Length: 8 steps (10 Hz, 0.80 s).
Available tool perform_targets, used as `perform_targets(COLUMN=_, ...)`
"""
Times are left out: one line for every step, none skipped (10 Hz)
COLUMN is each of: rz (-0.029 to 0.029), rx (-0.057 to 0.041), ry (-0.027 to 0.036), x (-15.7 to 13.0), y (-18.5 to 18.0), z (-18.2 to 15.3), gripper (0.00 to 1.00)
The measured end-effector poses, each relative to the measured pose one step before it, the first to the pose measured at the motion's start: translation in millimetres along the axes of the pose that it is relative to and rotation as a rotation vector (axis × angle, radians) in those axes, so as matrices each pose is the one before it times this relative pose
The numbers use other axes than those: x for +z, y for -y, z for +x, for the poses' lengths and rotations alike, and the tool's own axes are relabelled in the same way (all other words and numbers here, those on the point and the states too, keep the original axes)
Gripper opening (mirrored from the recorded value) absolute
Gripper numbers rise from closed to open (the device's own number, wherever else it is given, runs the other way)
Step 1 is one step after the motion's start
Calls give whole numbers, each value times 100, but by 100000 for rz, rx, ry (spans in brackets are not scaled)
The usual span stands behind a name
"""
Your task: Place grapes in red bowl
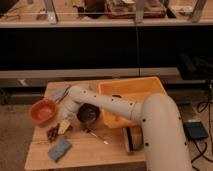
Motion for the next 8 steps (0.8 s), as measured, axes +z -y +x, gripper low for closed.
perform_targets(rz=-680, rx=922, ry=229, x=-31, y=-37, z=290, gripper=46)
perform_targets(rz=-2642, rx=-1675, ry=-897, x=377, y=-34, z=-182, gripper=50)
perform_targets(rz=-1879, rx=-1655, ry=-682, x=183, y=41, z=-258, gripper=62)
perform_targets(rz=-1493, rx=-1609, ry=-383, x=112, y=13, z=-98, gripper=71)
perform_targets(rz=-1314, rx=-1532, ry=-777, x=45, y=10, z=-18, gripper=78)
perform_targets(rz=-1033, rx=-1133, ry=-638, x=95, y=60, z=-209, gripper=80)
perform_targets(rz=-1783, rx=-1517, ry=-1251, x=305, y=-23, z=-266, gripper=80)
perform_targets(rz=-878, rx=-709, ry=-1001, x=54, y=59, z=-100, gripper=80)
